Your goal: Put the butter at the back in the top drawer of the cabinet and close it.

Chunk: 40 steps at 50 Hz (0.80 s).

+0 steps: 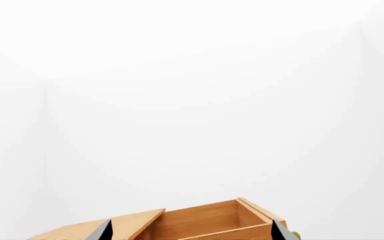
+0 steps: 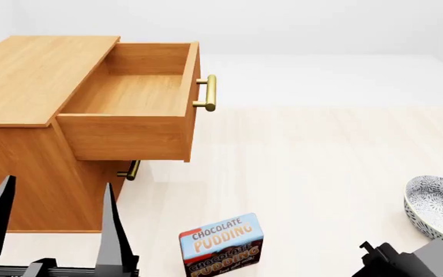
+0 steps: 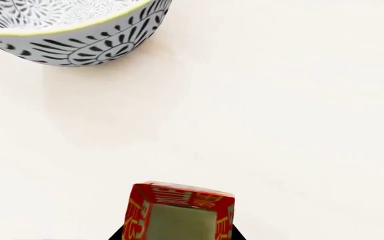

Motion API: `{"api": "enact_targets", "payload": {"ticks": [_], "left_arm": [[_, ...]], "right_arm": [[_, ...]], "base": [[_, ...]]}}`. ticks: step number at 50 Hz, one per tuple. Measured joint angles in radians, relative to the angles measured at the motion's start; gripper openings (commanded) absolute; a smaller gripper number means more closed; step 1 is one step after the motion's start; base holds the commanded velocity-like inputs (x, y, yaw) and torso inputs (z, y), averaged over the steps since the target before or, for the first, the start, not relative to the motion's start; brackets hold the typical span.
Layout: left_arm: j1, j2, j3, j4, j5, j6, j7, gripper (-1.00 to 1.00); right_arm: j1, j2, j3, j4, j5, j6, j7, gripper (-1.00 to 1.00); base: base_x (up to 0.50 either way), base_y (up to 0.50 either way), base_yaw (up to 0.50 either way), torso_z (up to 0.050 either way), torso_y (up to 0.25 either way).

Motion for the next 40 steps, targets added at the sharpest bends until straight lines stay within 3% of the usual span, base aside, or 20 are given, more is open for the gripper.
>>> {"api": "enact_targets", "payload": {"ticks": [8,19,29,40], "left_arm": [[0.007,0.002,-0.004,-0.003,0.001,0.002,0.001,1.0],[0.012,0.013,-0.009,0.011,0.003,-0.022,0.005,1.0],[0.008,0.028,-0.018,0.044,0.001,-0.073,0.013,1.0],[-0.018,0.06,-0.039,0.104,-0.015,-0.177,0.026,1.0]], "right_arm": [[-0.017,0.01,-0.029,-0.061,0.017,0.012,0.003,-1.0],[0.027,0.055,-0.079,-0.361,0.139,0.151,0.073,-1.0],[0.228,0.086,-0.101,-0.561,0.381,0.314,0.176,-1.0],[0.491,0.067,-0.137,-0.575,0.609,0.372,0.19,-1.0]], "base": [[0.0,0.0,0.0,0.0,0.0],[0.0,0.0,0.0,0.0,0.0],[0.0,0.0,0.0,0.0,0.0],[0.0,0.0,0.0,0.0,0.001]]}}
